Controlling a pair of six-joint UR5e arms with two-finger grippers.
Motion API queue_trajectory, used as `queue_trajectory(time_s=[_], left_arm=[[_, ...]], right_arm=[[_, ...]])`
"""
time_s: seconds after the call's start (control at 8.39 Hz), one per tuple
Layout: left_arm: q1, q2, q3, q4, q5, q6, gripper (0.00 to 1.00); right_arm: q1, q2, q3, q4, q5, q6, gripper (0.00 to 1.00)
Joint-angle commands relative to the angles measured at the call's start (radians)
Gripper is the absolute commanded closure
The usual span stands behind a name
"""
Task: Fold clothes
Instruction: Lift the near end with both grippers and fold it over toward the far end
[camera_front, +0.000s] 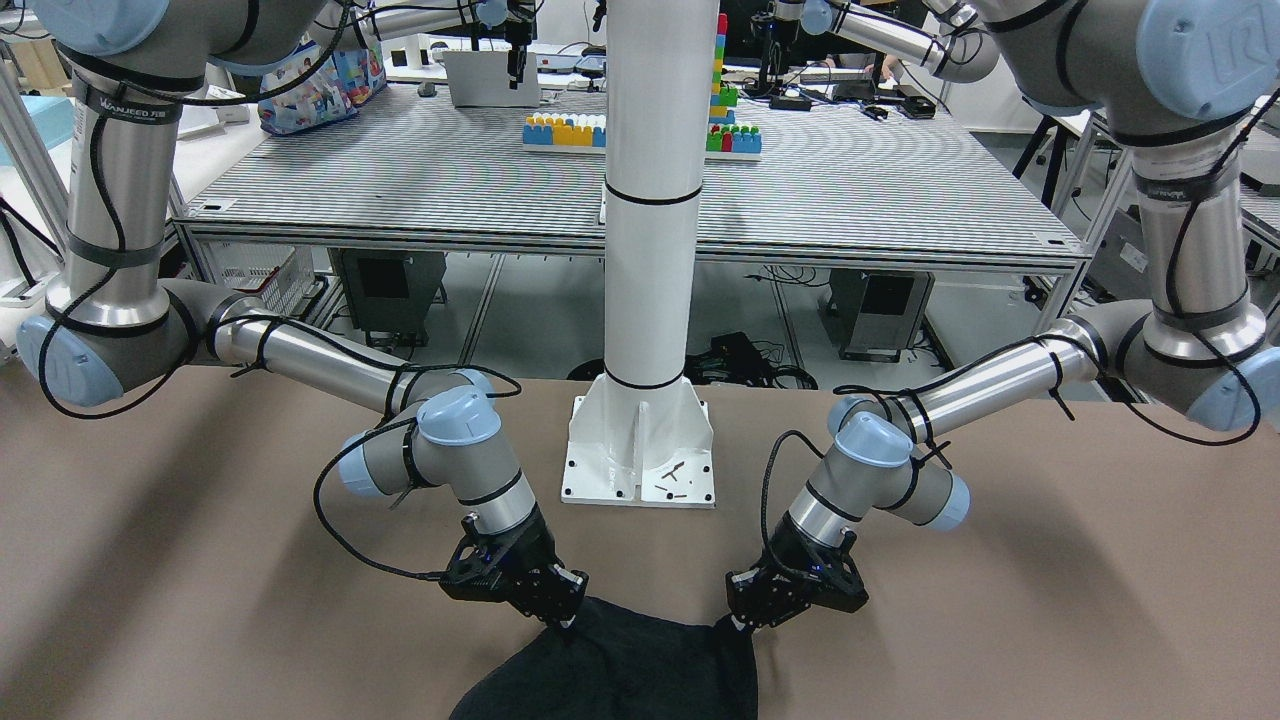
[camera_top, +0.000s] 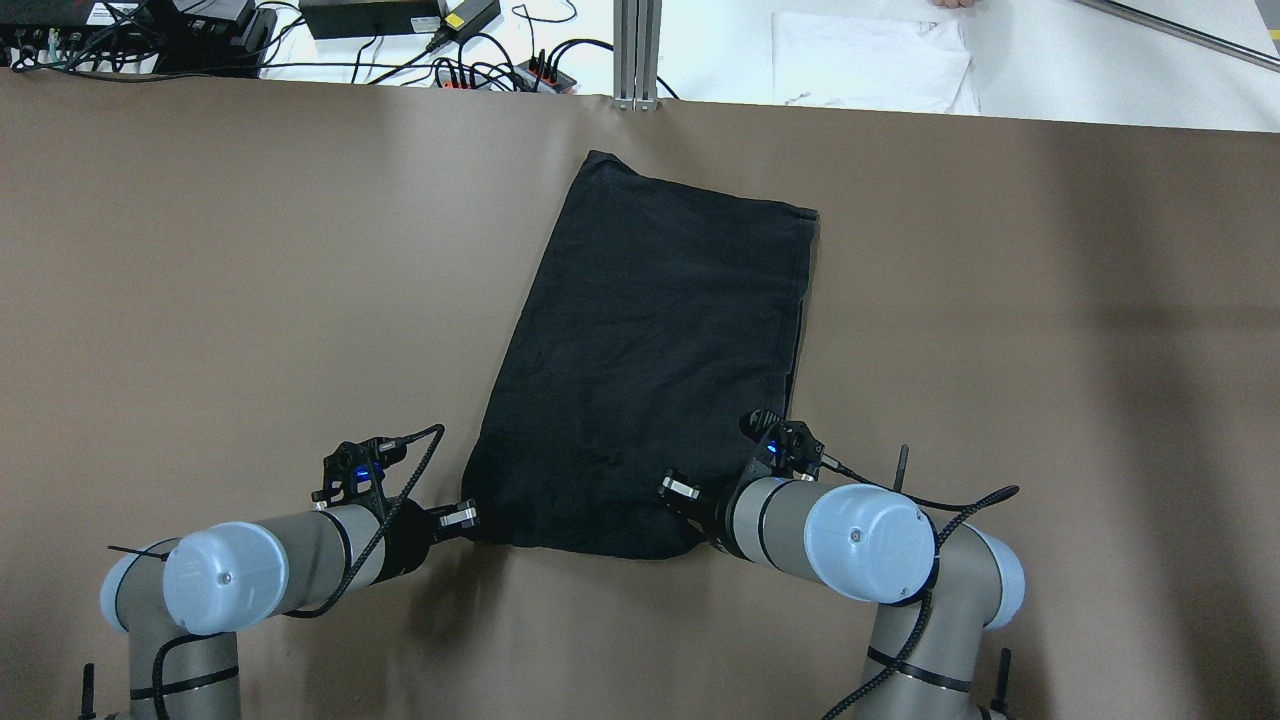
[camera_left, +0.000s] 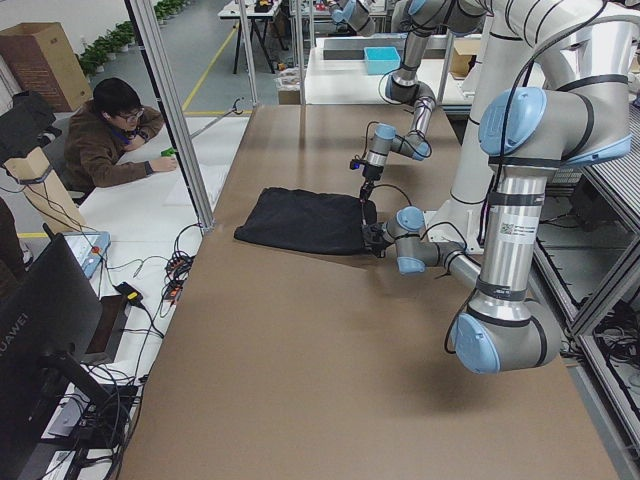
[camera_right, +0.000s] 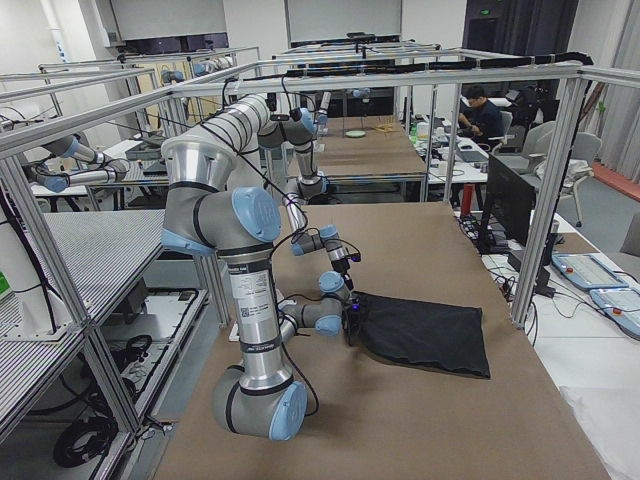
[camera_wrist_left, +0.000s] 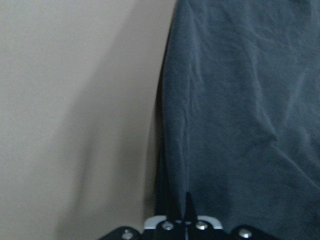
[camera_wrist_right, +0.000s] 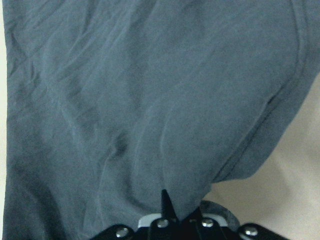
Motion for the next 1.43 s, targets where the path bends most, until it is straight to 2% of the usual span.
queue_trajectory(time_s=[0.0, 0.24, 0.48, 0.72, 0.95, 1.07, 1.31], left_arm=[[-0.008, 0.047, -0.127, -0.003, -0.048, 0.033, 1.0], [-0.006, 0.102, -0.275, -0.003, -0.115, 0.033, 1.0], [0.0, 0.16, -0.346, -0.005, -0.137, 0.033, 1.0], [-0.023, 0.116, -0.305, 0.001, -0.186, 0.033, 1.0], [-0.096, 0.009, -0.215, 0.006, -0.189, 0.033, 1.0], [-0.141, -0.039, -0.162, 0.006, -0.213, 0.035, 1.0], [-0.268, -0.115, -0.062, 0.006, -0.332, 0.033, 1.0]], right_arm=[[-0.017, -0.006, 0.064, 0.0, 0.027, 0.007, 1.0], [-0.086, -0.077, 0.199, -0.011, 0.047, 0.018, 1.0], [-0.118, -0.22, 0.34, -0.003, 0.068, 0.024, 1.0], [-0.112, -0.216, 0.322, -0.002, 0.072, 0.018, 1.0], [-0.009, -0.2, 0.289, -0.002, 0.072, 0.002, 1.0], [0.051, -0.179, 0.253, -0.005, 0.072, 0.001, 1.0], [0.119, -0.057, 0.126, -0.015, 0.07, 0.002, 1.0]])
